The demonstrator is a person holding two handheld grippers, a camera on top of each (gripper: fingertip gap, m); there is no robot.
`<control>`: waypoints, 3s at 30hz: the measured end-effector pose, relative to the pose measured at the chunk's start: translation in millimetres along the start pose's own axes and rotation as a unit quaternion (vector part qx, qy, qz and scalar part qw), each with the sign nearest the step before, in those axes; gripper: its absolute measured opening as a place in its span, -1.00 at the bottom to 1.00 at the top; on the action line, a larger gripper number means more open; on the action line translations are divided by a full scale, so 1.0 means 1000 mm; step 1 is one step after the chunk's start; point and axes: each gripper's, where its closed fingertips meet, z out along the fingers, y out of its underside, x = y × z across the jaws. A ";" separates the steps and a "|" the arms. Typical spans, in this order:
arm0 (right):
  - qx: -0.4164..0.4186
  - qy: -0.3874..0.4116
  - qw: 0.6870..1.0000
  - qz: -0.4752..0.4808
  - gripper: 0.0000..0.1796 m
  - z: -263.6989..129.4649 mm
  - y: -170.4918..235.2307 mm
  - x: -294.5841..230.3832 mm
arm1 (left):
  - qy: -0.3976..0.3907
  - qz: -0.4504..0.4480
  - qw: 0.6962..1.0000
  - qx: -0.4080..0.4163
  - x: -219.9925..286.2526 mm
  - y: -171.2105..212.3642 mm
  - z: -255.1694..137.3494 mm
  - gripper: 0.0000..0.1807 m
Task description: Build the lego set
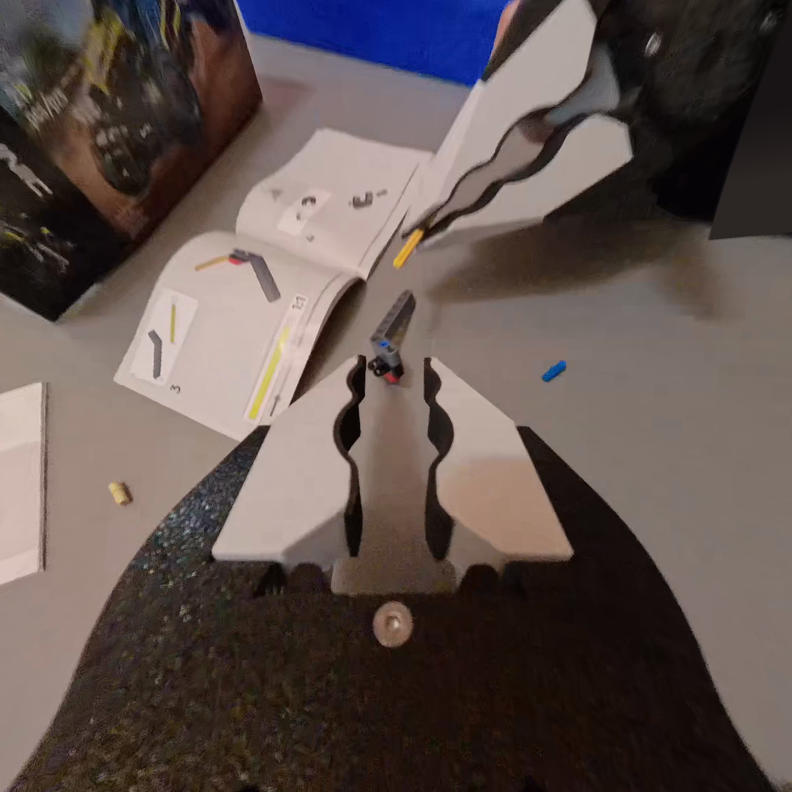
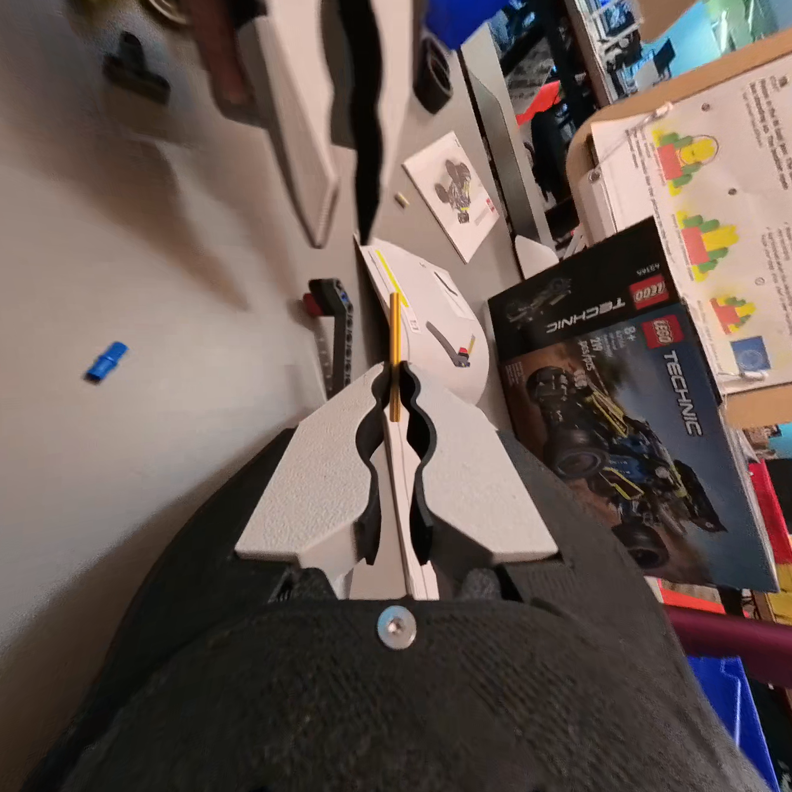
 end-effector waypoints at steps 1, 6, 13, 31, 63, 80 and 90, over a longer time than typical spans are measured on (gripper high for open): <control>-0.001 -0.002 1.000 0.009 -0.97 0.000 0.003 0.002 | -0.009 0.001 0.999 -0.031 -0.002 0.009 0.003 -0.72; -0.004 -0.020 0.998 0.063 -0.97 -0.001 0.015 0.006 | 0.009 -0.032 0.998 -0.056 0.007 0.012 0.011 -0.68; 0.032 -0.205 0.974 0.094 -0.98 -0.011 0.015 -0.040 | 0.023 0.072 0.996 -0.036 0.014 0.011 -0.002 -0.66; 0.069 -0.159 0.981 0.088 -0.97 -0.014 -0.013 -0.039 | 0.014 0.170 0.985 0.002 0.043 -0.023 0.009 -0.73; 0.315 -0.174 0.910 0.206 -0.96 -0.053 -0.067 -0.013 | 0.092 0.100 0.977 0.165 0.058 -0.065 -0.019 -0.98; 0.232 -0.143 0.936 0.223 -0.97 -0.034 -0.043 -0.006 | 0.034 0.124 0.988 0.083 0.040 -0.037 -0.010 -0.63; 0.152 -0.085 0.967 0.186 -0.98 -0.016 -0.015 0.000 | -0.078 -0.067 0.985 -0.138 0.029 0.033 0.022 -0.46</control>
